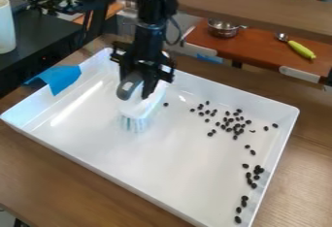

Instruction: Sweep into pile

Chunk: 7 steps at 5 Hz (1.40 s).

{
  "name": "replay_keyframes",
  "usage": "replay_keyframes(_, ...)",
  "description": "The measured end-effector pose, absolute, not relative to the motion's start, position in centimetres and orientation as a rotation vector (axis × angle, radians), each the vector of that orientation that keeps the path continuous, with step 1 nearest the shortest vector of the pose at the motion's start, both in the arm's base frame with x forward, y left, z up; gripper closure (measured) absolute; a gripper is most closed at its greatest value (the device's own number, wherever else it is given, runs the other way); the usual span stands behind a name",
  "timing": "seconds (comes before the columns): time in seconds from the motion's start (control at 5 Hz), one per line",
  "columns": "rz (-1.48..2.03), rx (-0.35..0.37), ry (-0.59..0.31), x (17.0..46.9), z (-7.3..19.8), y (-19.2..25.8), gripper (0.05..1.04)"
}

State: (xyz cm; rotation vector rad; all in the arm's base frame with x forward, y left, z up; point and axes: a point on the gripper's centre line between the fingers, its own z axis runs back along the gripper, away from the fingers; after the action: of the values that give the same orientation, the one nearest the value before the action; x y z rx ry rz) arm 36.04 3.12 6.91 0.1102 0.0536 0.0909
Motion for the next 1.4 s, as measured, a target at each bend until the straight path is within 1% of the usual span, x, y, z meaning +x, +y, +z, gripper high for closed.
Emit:
replay_keyframes(0.4,0.001,0.075,0.087,35.8,6.9,-2.6,0.598)
replay_keyframes(0.6,-0.021,0.051,0.11,35.4,6.9,-3.6,0.598)
replay_keyframes(0.8,-0.056,0.043,0.116,35.6,6.8,-4.5,0.598)
replay_keyframes(1.0,-0.075,0.024,0.101,36.4,6.7,-5.1,0.598)
replay_keyframes(1.4,-0.147,0.031,0.089,37.3,6.6,-6.9,0.598)
